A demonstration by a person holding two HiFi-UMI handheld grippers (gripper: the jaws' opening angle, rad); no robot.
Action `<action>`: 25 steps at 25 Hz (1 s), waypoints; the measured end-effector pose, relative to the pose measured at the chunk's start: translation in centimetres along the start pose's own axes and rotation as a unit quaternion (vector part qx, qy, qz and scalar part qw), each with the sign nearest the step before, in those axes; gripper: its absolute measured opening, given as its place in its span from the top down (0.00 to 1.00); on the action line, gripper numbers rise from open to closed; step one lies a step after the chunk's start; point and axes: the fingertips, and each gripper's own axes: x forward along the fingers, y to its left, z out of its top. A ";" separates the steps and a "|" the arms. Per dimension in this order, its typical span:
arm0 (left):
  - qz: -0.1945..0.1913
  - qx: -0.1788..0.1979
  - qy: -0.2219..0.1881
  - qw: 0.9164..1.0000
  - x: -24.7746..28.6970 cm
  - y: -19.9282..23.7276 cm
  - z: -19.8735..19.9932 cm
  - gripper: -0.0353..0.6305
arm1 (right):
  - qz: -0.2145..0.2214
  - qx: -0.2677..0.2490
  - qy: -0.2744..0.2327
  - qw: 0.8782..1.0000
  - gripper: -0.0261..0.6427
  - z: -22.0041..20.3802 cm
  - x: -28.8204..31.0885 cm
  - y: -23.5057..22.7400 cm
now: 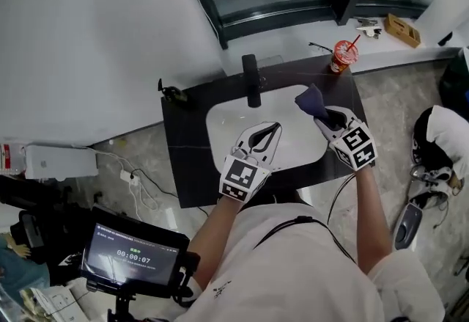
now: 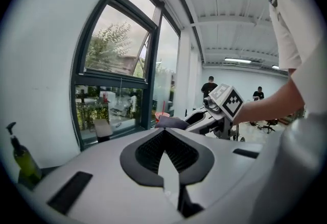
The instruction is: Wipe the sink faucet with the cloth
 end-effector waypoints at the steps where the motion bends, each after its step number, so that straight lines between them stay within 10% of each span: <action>1: 0.014 -0.003 -0.003 1.000 -0.8 0.7 0.0 0.95 | 0.012 -0.016 -0.002 1.000 0.79 1.1 0.9 0.3; 11: 0.129 -0.037 -0.010 0.991 -7.9 5.3 -1.6 0.95 | 0.063 -0.178 0.015 0.982 0.79 11.1 11.9 -1.1; 25: 0.160 -0.049 -0.007 0.986 -8.7 6.4 -2.0 0.95 | 0.038 -0.362 0.097 0.926 0.79 13.3 19.0 -3.4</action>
